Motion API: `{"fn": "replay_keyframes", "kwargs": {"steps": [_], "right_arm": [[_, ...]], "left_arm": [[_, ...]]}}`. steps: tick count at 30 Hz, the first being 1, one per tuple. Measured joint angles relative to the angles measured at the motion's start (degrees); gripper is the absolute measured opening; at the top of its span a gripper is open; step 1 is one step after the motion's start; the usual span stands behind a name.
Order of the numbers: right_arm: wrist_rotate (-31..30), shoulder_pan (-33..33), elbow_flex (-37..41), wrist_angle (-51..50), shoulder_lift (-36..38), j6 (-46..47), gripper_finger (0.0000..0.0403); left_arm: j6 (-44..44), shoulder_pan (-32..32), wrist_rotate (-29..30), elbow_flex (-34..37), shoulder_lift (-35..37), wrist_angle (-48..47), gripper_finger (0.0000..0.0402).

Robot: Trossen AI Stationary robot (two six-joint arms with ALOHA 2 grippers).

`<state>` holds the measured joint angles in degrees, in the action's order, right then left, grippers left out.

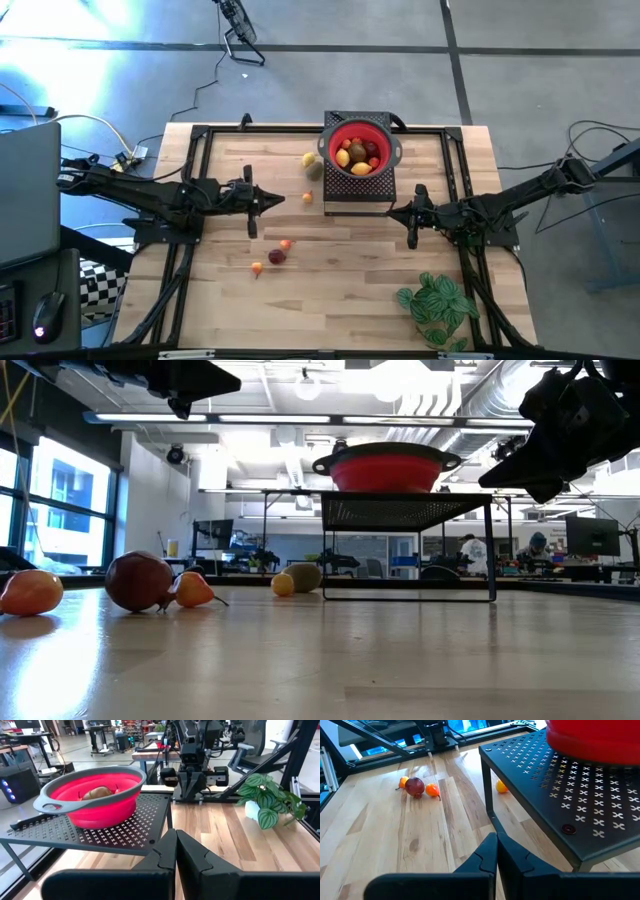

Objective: Pick & Place Fruit
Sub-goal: Put the orange pear into the red strainer bowl on the shelf

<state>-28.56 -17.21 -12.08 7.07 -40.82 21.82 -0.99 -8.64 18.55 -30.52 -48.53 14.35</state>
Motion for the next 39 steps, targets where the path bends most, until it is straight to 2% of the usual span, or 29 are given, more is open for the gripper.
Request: {"fn": "replay_keyframes", "kwargs": {"steps": [15,25,30,35,39], "right_arm": [[0.0,0.0,0.0,0.0,0.0,0.46,0.0002],[0.0,0.0,0.0,0.0,0.0,0.46,0.0002],[0.0,-0.02,0.0,0.0,0.0,0.46,0.0002],[0.0,-0.01,0.0,0.0,0.0,0.46,0.0002],[0.0,-0.01,0.0,0.0,-0.01,0.46,0.0002]], "left_arm": [[0.08,0.0,0.04,-0.02,0.0,-0.98,0.0006],[13.21,0.0,2.83,-0.11,-0.42,-3.4,0.0006],[18.35,-0.02,4.8,-3.19,-3.8,-10.78,0.0005],[21.9,0.0,5.82,-10.44,-9.54,-25.42,0.0005],[29.68,0.0,4.1,-16.93,-13.45,-38.05,0.0005]]}}
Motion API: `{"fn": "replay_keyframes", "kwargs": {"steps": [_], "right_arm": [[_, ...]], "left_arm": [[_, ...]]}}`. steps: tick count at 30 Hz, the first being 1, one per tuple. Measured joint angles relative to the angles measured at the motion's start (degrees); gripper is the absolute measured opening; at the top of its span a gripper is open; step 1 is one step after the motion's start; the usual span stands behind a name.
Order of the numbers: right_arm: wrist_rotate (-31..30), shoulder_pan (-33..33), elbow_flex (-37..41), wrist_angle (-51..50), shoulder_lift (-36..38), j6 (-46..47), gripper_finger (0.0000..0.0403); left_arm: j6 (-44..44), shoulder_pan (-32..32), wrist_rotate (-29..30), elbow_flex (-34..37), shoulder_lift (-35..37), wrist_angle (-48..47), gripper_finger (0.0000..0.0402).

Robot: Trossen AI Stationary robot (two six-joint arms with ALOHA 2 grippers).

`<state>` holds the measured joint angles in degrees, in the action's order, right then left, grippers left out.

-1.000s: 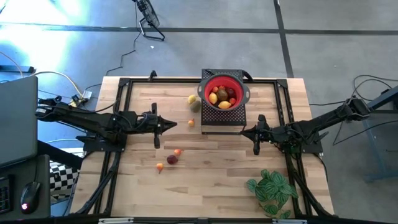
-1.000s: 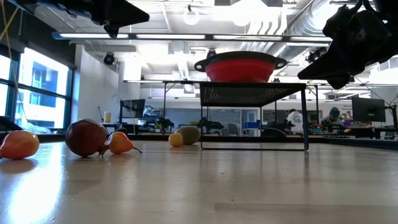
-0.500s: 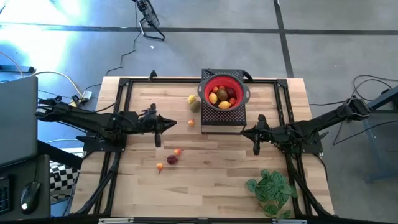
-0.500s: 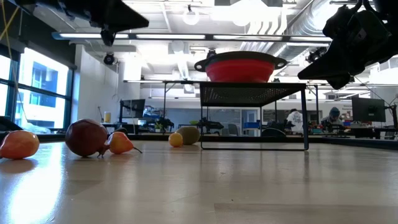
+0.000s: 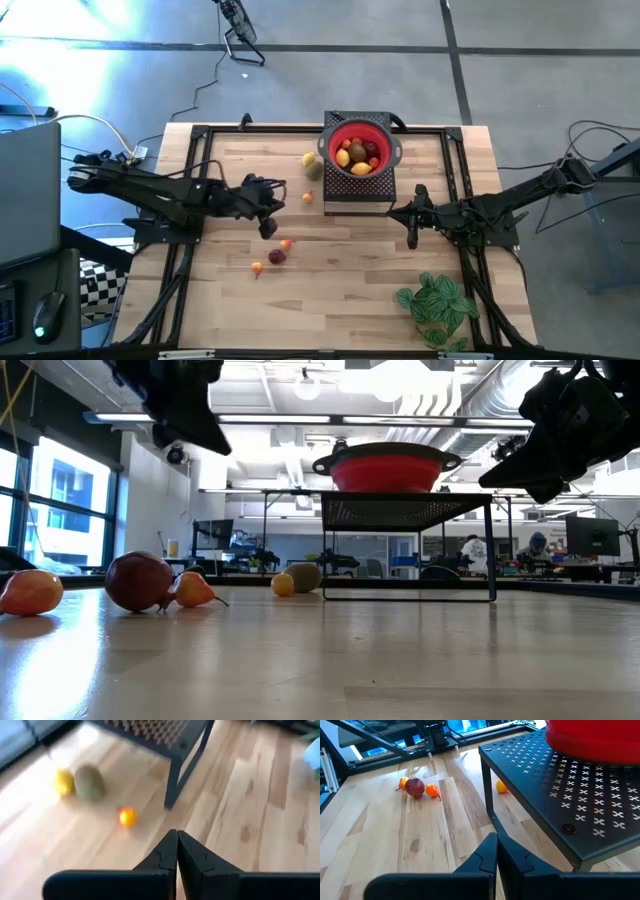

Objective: Pick & Place Fruit
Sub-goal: Put the orange pear into the red strainer bowl on the shelf

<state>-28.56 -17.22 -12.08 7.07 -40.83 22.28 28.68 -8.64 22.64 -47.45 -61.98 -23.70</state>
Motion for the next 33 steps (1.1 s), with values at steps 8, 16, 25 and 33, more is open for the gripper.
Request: {"fn": "replay_keyframes", "kwargs": {"steps": [8,16,25,33], "right_arm": [[-0.01,-0.01,0.0,-0.19,-0.01,-0.02,0.0002],[-0.02,-0.01,-0.01,-0.47,-0.01,-0.04,0.0002],[-0.02,0.0,-0.02,-0.43,0.0,-0.04,0.0002],[-0.02,0.0,-0.02,-0.48,-0.01,-0.07,0.0002]], "left_arm": [[10.69,-1.61,-4.16,-11.09,-7.1,-16.5,0.0005],[12.35,-7.05,-4.32,-14.6,-13.26,-19.31,0.0005],[12.35,-8.28,-4.52,-14.7,-17.03,-19.48,0.0006],[17.57,-7.08,-7.23,-14.69,-20.59,-20.42,0.0084]]}}
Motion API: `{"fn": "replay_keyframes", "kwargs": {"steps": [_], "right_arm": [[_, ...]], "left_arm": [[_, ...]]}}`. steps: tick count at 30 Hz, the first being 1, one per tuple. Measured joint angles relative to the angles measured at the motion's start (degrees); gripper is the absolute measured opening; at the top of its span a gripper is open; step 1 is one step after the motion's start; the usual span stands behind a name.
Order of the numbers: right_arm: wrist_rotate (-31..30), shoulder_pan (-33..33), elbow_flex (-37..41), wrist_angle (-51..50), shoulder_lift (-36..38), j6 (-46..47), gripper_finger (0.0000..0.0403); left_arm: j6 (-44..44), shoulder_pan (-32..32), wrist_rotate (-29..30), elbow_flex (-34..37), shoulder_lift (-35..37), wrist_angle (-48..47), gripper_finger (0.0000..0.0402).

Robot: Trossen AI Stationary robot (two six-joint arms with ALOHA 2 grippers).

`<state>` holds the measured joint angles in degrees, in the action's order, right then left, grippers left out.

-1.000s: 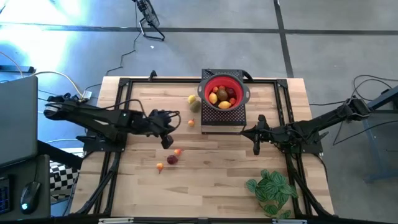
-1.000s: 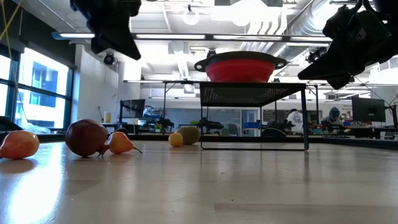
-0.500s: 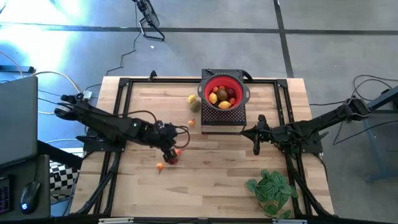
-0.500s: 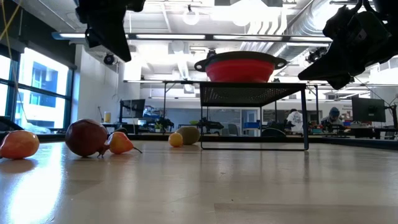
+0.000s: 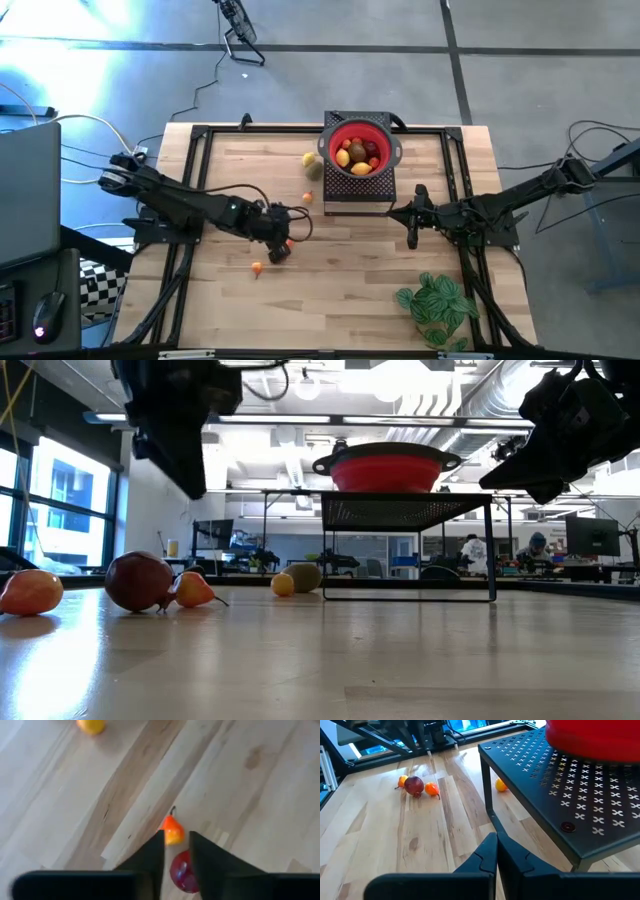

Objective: Pick & Place Fruit
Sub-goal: Put the orange pear into the red strainer bowl on the shelf

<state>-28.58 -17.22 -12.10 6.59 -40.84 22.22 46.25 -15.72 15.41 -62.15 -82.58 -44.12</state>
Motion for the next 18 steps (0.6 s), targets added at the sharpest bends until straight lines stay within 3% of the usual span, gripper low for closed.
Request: {"fn": "replay_keyframes", "kwargs": {"steps": [11,18], "right_arm": [[0.0,-0.01,0.0,0.02,0.0,-1.05,0.0002],[0.0,-0.01,0.0,0.02,0.0,-1.05,0.0002]], "left_arm": [[3.13,0.74,-1.54,0.02,-5.92,0.7,0.0285],[3.13,0.74,-0.04,0.02,-6.79,2.12,0.033]]}}
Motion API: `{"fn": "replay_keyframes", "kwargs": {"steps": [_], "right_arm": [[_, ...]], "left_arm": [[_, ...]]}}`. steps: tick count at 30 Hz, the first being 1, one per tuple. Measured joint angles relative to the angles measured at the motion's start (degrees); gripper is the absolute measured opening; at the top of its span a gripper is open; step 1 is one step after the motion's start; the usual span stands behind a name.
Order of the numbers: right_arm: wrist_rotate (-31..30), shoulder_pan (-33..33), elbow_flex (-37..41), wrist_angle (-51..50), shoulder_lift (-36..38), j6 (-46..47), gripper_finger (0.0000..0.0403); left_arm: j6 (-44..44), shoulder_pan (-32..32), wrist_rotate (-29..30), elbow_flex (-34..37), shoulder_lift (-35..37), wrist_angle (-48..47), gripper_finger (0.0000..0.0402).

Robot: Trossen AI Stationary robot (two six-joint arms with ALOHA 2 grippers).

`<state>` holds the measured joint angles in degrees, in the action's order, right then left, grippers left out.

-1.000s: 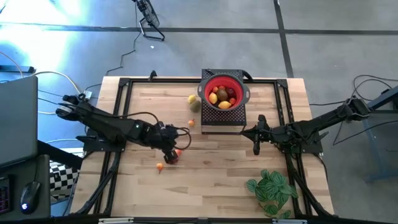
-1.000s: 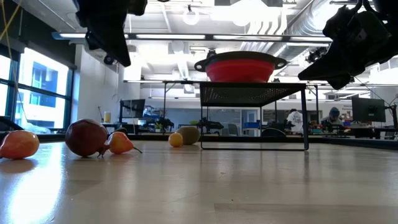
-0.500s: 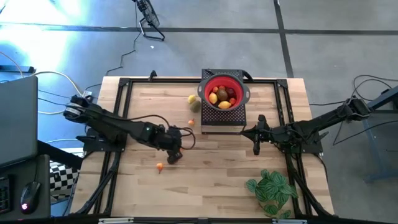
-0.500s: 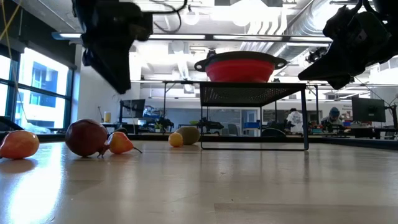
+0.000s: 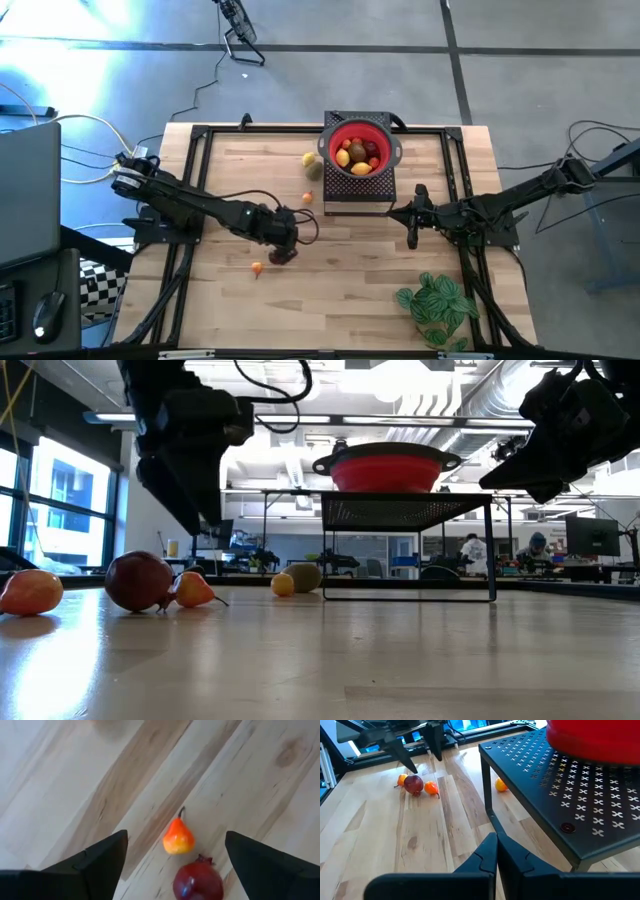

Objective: Pick & Place Fruit
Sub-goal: Put the orange pear into the red strainer bowl on the shelf

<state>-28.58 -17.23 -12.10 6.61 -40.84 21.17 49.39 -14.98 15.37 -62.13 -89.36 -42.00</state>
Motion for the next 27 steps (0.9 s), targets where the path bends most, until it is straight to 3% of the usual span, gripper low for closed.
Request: {"fn": "replay_keyframes", "kwargs": {"steps": [8,16,27], "right_arm": [[0.0,0.0,0.0,0.01,0.0,-0.42,0.0002],[0.0,0.02,0.0,-0.01,0.0,-0.44,0.0002],[0.0,0.01,0.0,-0.41,0.0,-0.44,0.0002]], "left_arm": [[0.41,0.0,1.55,0.02,-0.24,3.38,0.0331],[10.79,1.23,-0.9,0.15,-1.63,2.42,0.0331],[10.27,1.11,-3.13,-0.12,-4.92,2.45,0.0331]]}}
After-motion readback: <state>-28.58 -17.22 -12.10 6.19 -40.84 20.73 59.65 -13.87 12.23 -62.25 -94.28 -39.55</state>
